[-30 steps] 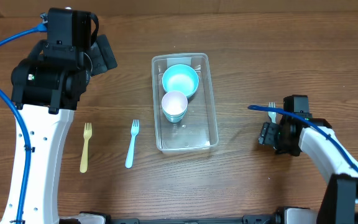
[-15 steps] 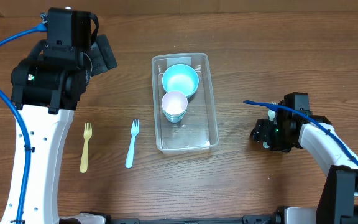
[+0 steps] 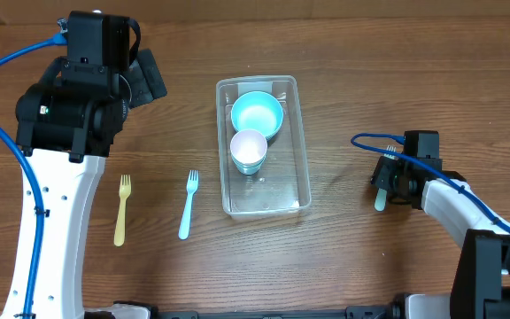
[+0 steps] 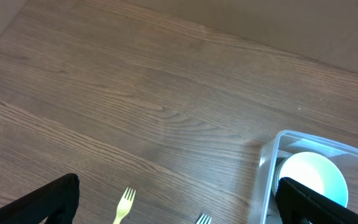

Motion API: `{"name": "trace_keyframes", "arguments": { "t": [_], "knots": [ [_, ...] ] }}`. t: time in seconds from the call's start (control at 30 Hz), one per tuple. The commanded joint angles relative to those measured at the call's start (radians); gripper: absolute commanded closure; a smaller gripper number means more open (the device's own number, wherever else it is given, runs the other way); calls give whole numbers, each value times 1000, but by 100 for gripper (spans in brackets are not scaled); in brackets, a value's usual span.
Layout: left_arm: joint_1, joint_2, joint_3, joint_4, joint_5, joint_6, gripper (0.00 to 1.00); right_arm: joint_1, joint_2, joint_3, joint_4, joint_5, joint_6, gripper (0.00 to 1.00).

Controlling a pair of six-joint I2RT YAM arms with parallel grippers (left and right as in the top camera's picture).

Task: Pack container
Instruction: 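Move the right gripper to the light-blue fork and grasp it, then carry the light-blue fork into the container and release it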

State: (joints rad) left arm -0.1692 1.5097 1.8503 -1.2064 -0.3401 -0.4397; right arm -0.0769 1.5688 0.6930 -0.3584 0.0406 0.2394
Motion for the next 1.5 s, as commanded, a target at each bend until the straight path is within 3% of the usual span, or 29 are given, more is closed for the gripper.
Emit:
{"name": "trace_keyframes", "arguments": {
  "t": [0.0,0.17,0.37,0.47,0.67,1.03,1.27,1.47],
  "knots": [
    [5,1,4,2,1,-13,0,-1,29,-47,-13,-5,23,49],
    [5,1,4,2,1,-13,0,25,55,-52,-6,41,22,56],
    [5,1,4,2,1,-13,0,182,61,-52,9,206,30,58],
    [5,1,4,2,1,-13,0,182,61,-52,-4,206,120,60],
    [5,1,4,2,1,-13,0,182,61,-52,-25,236,152,62],
    [5,1,4,2,1,-13,0,182,60,2,-103,282,151,84],
    [5,1,4,2,1,-13,0,182,55,27,-122,285,150,84],
    [5,1,4,2,1,-13,0,182,8,179,-261,299,146,85]
  ]
}}
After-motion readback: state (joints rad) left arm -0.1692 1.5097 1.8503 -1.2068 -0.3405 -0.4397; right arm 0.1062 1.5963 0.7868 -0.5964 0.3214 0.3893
